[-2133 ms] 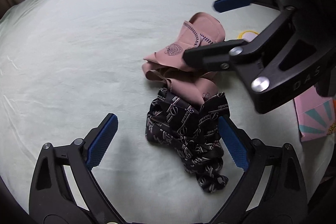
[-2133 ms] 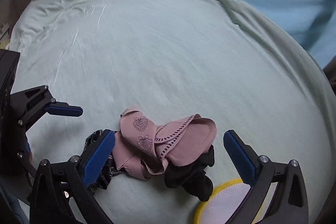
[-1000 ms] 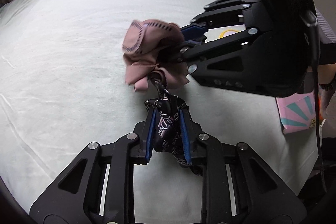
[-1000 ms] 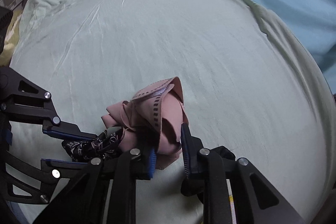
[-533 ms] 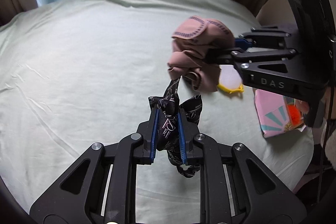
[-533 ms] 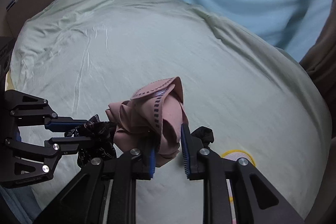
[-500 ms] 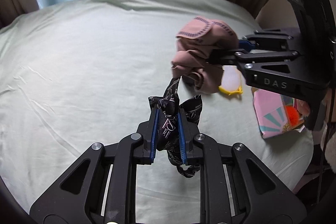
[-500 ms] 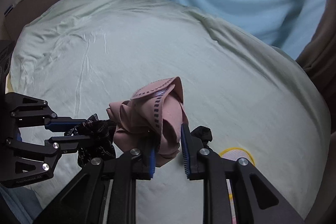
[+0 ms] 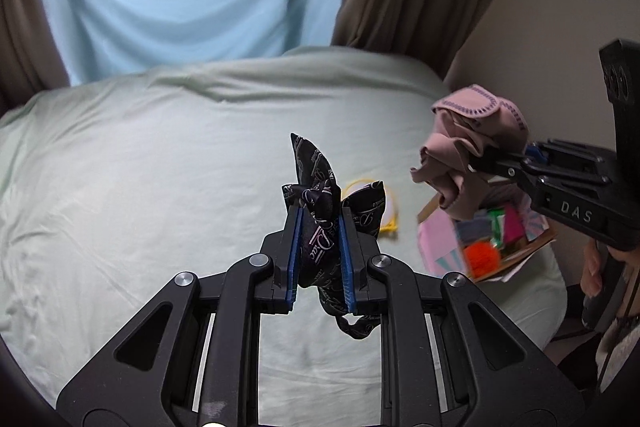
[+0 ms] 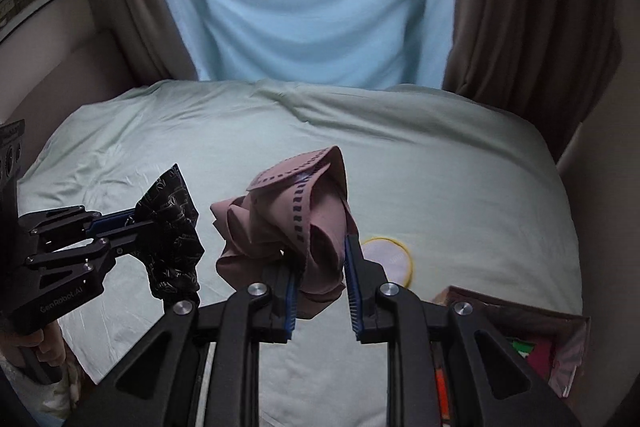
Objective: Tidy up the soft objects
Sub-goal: 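Carry scarf and pink fabric into the box and open both tools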
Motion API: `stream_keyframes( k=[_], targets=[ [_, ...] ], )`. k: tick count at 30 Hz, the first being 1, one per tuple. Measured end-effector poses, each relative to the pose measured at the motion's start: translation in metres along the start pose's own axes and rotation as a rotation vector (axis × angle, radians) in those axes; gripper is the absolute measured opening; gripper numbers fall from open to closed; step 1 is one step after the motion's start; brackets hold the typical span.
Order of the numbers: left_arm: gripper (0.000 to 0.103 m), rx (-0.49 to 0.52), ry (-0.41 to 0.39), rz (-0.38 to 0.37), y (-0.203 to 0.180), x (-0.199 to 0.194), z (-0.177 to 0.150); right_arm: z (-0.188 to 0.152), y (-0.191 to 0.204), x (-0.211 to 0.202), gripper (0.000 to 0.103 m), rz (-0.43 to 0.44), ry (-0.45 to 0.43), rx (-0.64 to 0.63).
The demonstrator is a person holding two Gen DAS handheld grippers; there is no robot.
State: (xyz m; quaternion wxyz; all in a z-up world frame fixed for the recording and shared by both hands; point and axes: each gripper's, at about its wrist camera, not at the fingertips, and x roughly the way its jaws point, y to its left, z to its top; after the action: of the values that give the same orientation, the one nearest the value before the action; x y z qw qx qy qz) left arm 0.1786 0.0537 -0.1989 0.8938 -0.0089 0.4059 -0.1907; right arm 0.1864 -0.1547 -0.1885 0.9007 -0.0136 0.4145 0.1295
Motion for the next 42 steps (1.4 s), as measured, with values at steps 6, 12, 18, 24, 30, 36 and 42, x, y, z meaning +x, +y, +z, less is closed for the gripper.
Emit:
stream_keyframes(
  k=[6,12,18,24,30,36,42],
  targets=[
    [0.015,0.035,-0.040,-0.053,-0.075,-0.007,0.034,-0.017,-0.064,-0.063,0.019,-0.082,-0.037,0.125],
    [0.015,0.025,-0.013,-0.089,-0.160,0.020,0.048,-0.042,-0.137,-0.101,0.019,-0.143,-0.019,0.177],
    [0.015,0.034,0.048,-0.096,-0.244,0.069,0.052,-0.076,-0.214,-0.110,0.019,-0.172,0.039,0.218],
    [0.015,0.057,0.145,-0.102,-0.305,0.131,0.043,-0.110,-0.279,-0.094,0.019,-0.176,0.111,0.270],
    [0.015,0.075,0.262,-0.102,-0.337,0.188,0.018,-0.137,-0.317,-0.069,0.019,-0.167,0.179,0.328],
    [0.015,0.089,0.378,-0.081,-0.352,0.238,-0.003,-0.156,-0.337,-0.039,0.019,-0.155,0.239,0.382],
    [0.015,0.152,0.437,-0.048,-0.361,0.254,-0.015,-0.169,-0.345,-0.015,0.019,-0.131,0.303,0.428]
  ],
)
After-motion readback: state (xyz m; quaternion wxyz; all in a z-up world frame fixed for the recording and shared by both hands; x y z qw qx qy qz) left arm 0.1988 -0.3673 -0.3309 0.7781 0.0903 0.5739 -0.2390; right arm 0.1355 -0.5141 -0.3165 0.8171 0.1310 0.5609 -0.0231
